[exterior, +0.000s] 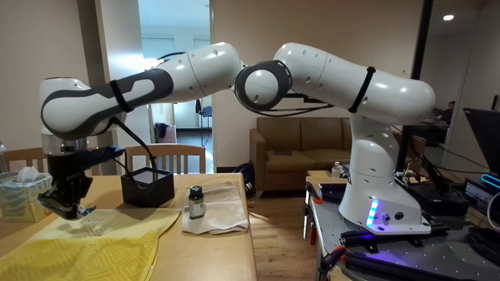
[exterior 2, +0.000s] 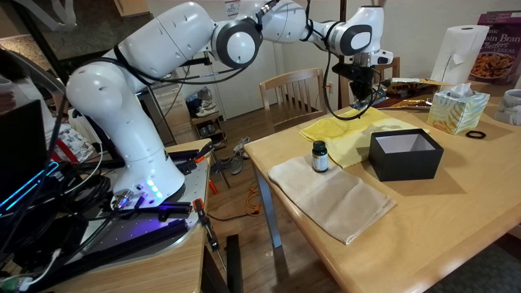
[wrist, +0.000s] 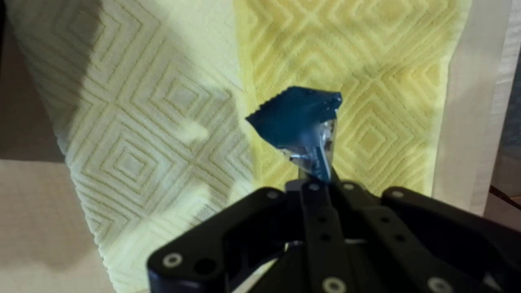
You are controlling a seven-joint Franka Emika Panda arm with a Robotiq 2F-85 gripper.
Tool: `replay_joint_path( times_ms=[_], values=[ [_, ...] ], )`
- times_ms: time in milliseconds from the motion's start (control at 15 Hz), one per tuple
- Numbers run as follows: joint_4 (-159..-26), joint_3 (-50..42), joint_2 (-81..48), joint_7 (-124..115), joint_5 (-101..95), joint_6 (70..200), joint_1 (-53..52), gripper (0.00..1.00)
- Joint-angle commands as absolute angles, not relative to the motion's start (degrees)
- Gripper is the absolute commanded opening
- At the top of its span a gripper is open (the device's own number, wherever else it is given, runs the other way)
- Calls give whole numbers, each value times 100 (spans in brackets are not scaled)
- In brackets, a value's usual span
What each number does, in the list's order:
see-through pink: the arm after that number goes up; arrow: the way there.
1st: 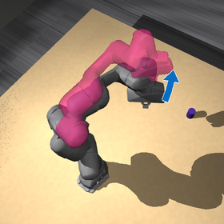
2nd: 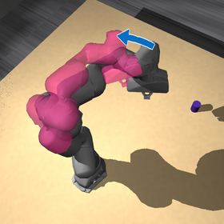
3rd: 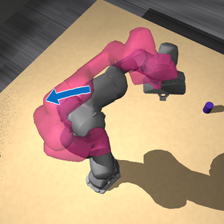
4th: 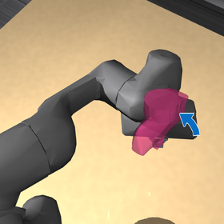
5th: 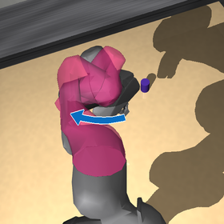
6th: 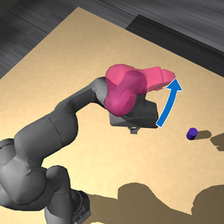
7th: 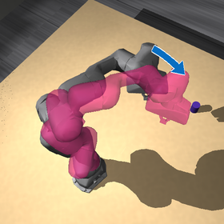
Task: Put the wrapper in the box
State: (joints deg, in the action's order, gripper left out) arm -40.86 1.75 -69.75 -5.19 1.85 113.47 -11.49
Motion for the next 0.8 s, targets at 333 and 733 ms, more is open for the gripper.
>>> replay_joint_path(
  times_ms=[333, 733],
  values=[
    [-4584, 70, -5896, -27, 199, 10104, -862, 1],
    [-5253, 125, -5377, 483, 330, 10136, -391, 1]
  ],
)
